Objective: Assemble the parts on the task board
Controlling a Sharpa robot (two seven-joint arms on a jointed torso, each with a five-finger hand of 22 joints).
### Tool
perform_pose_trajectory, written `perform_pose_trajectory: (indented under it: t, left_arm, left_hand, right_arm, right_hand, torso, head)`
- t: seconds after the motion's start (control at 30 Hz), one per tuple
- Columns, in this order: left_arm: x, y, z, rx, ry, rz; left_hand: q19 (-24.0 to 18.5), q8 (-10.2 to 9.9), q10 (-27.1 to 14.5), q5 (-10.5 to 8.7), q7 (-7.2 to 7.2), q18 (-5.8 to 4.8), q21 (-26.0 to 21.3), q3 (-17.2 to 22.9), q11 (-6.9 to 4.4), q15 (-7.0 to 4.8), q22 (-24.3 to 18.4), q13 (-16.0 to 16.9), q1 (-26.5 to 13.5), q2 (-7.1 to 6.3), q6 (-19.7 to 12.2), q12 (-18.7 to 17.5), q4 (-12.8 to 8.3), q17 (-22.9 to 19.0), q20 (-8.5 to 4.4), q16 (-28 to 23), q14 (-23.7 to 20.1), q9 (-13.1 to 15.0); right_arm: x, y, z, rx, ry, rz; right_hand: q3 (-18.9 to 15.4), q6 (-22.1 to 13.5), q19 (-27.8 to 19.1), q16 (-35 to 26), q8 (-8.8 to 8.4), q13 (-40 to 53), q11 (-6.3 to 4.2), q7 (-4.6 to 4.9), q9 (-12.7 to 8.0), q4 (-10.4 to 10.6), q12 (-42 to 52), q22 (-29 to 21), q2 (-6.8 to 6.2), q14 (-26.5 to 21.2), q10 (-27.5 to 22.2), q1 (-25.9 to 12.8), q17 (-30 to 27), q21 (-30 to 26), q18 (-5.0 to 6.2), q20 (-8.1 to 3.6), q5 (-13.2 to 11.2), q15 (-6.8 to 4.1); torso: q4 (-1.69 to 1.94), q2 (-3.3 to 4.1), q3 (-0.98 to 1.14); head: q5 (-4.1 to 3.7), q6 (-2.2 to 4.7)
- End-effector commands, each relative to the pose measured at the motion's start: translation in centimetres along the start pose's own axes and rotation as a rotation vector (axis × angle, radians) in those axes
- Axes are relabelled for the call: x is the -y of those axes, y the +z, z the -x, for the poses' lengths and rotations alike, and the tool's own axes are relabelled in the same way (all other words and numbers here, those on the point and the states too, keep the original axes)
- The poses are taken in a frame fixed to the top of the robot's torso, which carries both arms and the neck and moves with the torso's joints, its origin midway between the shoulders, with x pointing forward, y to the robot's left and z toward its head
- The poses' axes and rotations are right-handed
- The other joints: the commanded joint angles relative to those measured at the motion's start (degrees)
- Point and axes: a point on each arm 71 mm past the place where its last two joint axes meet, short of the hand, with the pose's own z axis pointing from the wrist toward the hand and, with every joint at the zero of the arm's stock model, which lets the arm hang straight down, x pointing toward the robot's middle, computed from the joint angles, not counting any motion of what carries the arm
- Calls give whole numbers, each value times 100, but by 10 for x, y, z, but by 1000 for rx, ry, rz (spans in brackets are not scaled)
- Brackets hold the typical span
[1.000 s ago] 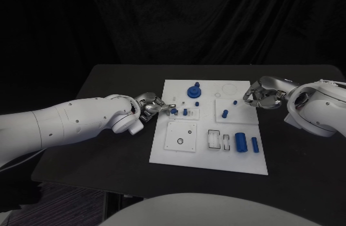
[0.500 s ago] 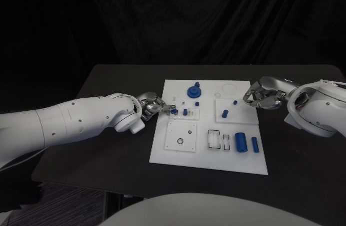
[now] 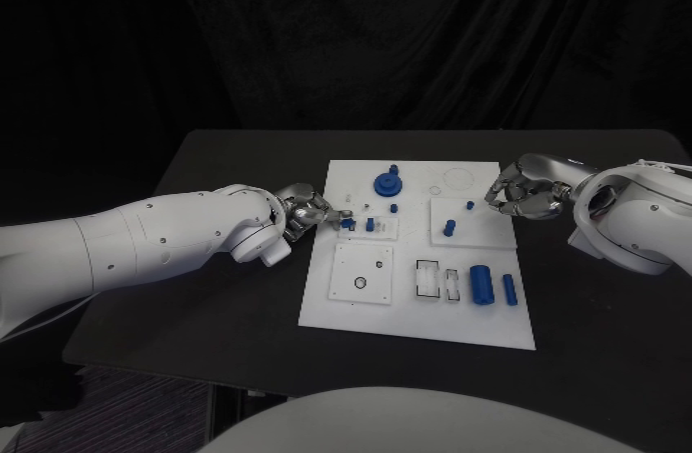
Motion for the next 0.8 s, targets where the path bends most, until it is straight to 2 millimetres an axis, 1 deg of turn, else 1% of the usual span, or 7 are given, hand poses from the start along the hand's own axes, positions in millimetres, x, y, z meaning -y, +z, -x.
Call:
perform_pose_trajectory:
  t: [0.03,0.3,0.37,0.4,0.53,0.7,0.8]
  left_arm:
    - [-9,2,-18,-82,24,70]
    - [-11,2,-20,-122,33,85]
    - [-11,2,-20,-125,39,86]
    - [-11,2,-20,-125,51,85]
    - [-11,3,-20,-120,98,82]
    - [-12,3,-19,-113,117,85]
    - [-13,4,-19,-110,121,86]
  left_hand:
    - [61,-294,604,-53,197,52,-42,-38,54,33,1210,1507,-20,-34,-570,-25,-31,1508,31,37,595,-111]
    - [42,-414,604,-175,233,58,-69,-75,90,69,1203,1507,10,-104,-602,-25,-106,1508,66,37,595,-167]
    - [39,-437,604,-181,238,59,-72,-67,96,75,1202,1507,53,-115,-591,-25,-155,1508,75,37,595,-178]
    - [40,-456,604,-181,239,59,-71,-41,98,80,1203,1507,134,-123,-567,-25,-234,1508,81,37,595,-187]
    - [43,-446,604,-183,234,59,-70,10,94,78,1203,1507,235,-107,-532,-25,-351,1508,85,37,595,-169]
    - [46,-402,604,-81,223,59,-70,94,84,69,1204,1507,327,-32,-519,-25,-449,1508,81,37,595,-124]
    - [49,-383,604,67,218,59,-69,167,78,64,1205,1507,378,32,-524,-25,-511,1508,75,37,595,-99]
  right_arm:
    - [1,0,-2,-11,-3,-11]
    - [0,1,-2,-13,-3,-10]
    - [0,1,-2,-13,-3,-10]
    - [0,1,-3,-14,-3,-10]
    - [0,1,-3,-15,-3,-9]
    - [-1,1,-3,-16,-3,-8]
    - [-1,1,-3,-17,-2,-9]
  right_hand:
    - [13,-10,3,-33,-31,-10,20,12,-10,4,-26,535,20,-19,-10,-4,-9,-34,40,35,12,18]
    - [16,-5,2,-34,-31,-18,19,11,-9,-2,-31,534,18,-21,-17,1,-10,-40,41,36,12,18]
    - [16,-5,2,-34,-31,-18,19,11,-9,-2,-31,534,18,-21,-17,1,-10,-40,41,36,12,18]
    - [16,-5,2,-34,-31,-18,19,11,-9,-2,-31,534,18,-21,-17,1,-10,-40,41,36,12,18]
    - [18,-6,-1,-40,-31,-22,18,10,-10,-7,-34,532,15,-24,-20,7,-17,-50,42,36,12,18]
    - [18,-6,-1,-40,-31,-22,18,10,-10,-7,-34,532,15,-24,-20,7,-17,-50,42,36,12,18]
    - [20,-5,-2,-45,-32,-29,17,9,-10,-13,-38,531,14,-26,-26,13,-22,-56,43,36,13,18]
  torso:
    - [0,5,-8]
    - [8,4,-8]
    - [8,3,-8]
    - [8,4,-7]
    - [8,3,-6]
    - [3,7,-6]
    - [2,4,-5]
  head:
    - [7,0]
    - [11,0]
    - [12,0]
    - [13,0]
    - [7,0]
    - [1,0]
    - [1,0]
